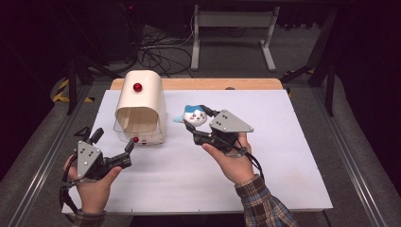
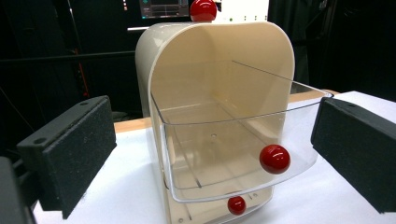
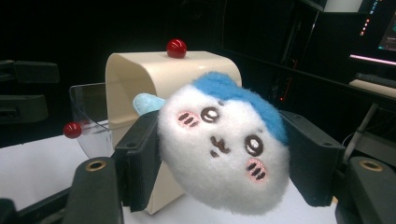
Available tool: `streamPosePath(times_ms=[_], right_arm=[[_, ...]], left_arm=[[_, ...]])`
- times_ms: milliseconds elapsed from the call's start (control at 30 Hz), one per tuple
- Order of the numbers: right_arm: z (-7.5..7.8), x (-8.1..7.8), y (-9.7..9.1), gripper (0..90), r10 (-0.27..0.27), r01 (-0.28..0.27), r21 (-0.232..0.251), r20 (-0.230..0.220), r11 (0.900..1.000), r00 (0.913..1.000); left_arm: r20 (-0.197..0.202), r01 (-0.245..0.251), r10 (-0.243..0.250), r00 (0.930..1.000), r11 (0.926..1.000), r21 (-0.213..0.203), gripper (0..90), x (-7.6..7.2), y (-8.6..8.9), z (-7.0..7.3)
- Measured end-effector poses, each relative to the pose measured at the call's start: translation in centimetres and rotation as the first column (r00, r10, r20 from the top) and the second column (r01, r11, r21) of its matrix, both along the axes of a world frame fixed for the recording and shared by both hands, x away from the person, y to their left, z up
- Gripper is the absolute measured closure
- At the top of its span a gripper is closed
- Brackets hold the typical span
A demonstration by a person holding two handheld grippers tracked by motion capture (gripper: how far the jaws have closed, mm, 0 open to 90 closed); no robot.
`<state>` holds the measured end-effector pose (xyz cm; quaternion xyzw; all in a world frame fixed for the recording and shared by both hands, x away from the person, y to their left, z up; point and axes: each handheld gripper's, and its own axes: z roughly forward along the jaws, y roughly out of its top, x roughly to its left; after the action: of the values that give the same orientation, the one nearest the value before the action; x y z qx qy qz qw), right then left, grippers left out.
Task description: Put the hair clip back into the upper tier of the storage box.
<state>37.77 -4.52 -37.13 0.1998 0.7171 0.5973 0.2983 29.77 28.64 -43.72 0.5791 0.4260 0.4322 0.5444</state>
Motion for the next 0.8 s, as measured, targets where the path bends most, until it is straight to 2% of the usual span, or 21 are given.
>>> streamPosePath(times_ms=[267, 800], right_arm=[[0.2, -0.2, 1.3, 35.3, 0.025, -0.026, 0.011, 0.008, 0.9996, 0.9996], [0.2, -0.4, 4.0, 35.3, 0.070, -0.070, -0.014, 0.016, 0.9975, 0.9974]], left_arm=[[-0.006, 0.001, -0.001, 1.0000, 1.0000, 0.000, 0.9, 0.0, 0.0, -0.1], [-0.003, 0.003, -0.003, 1.0000, 1.0000, -0.001, 1.2, 0.0, 0.0, 0.0]])
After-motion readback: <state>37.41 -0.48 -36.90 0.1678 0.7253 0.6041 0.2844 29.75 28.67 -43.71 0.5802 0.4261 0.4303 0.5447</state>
